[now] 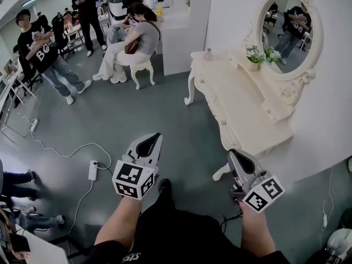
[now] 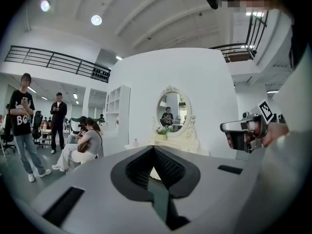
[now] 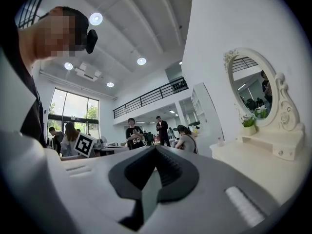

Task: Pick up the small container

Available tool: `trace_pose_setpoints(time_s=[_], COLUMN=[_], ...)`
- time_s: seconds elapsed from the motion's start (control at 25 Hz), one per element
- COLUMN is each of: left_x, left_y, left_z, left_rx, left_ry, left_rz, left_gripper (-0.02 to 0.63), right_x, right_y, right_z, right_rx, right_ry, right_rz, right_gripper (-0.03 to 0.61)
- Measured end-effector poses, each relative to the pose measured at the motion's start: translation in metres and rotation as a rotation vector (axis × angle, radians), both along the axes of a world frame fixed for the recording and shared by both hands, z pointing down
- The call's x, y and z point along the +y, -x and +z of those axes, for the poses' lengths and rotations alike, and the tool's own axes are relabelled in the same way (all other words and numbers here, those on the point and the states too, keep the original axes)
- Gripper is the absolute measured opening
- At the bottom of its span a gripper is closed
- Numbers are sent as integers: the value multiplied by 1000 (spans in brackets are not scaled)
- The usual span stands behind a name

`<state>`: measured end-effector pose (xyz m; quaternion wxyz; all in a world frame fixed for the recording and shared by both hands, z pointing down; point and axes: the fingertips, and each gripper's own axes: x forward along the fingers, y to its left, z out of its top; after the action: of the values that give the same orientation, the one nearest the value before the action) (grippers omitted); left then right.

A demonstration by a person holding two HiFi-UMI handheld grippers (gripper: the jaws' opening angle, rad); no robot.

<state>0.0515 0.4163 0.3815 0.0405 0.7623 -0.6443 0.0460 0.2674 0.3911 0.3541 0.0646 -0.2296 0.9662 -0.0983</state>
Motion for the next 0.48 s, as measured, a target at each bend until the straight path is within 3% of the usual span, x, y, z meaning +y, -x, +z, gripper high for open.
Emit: trace_pose_setpoints(time_s=[0.2, 0.48], left_x=[-33, -101], left_y=[20, 82], left_z=[1, 9], left_rx=[3, 28], left_ry=[-5, -9], left_rz=[-3, -9], left_gripper=[5, 5], right_x=[-37, -107], right_y=[17, 72], right_z=[11, 13], right_rx=[22, 59], right_ry=[22, 24], right_rz=[-2, 12], right_gripper=[9, 11])
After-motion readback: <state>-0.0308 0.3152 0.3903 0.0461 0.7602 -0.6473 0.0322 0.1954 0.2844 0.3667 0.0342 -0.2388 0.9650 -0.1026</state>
